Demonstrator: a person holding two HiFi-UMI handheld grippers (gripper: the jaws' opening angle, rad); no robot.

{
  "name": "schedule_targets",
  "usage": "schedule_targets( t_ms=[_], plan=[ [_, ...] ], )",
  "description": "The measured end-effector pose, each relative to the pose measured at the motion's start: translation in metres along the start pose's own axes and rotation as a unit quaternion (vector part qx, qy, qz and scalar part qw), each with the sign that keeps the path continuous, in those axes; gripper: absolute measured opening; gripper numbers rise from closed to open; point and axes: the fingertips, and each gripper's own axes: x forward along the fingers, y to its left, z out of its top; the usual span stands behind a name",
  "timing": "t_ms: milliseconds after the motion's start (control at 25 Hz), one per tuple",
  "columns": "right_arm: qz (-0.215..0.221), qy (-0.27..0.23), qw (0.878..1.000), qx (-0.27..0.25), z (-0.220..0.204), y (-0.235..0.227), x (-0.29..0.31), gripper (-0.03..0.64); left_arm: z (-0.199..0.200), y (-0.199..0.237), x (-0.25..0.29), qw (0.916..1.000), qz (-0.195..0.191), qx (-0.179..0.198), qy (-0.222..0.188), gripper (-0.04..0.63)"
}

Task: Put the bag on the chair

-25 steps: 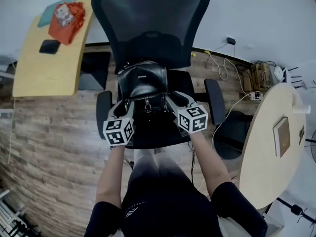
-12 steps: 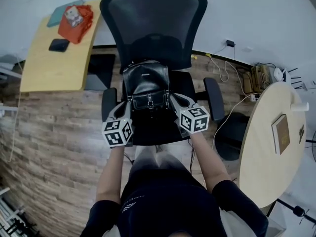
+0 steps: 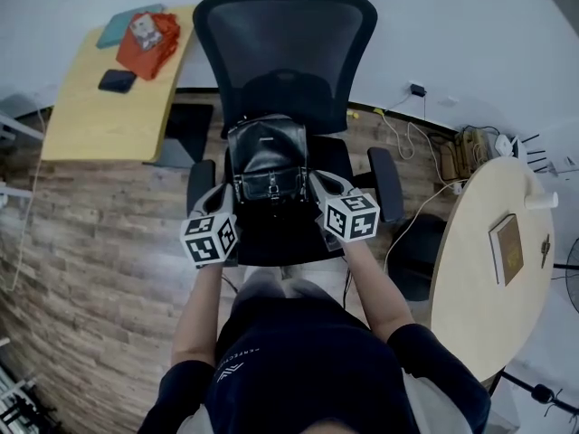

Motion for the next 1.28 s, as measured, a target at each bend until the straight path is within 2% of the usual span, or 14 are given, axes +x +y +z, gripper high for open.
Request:
schedule_targets(
  t_ms=[680,1280],
  plan=[
    [0.001,-0.005,1.0,-0.007,0.027,0.015,0.008,0.002,0.035,0.002,-0.001,0.9998,-0.009,-0.006,-0.02,0.018],
    [-0.015,-0.004,1.0,0.012,0.027,0.006,0.013,0.002,0.04,0.012,0.002,0.9998,-0.008,-0.014,-0.009,0.018]
  ],
)
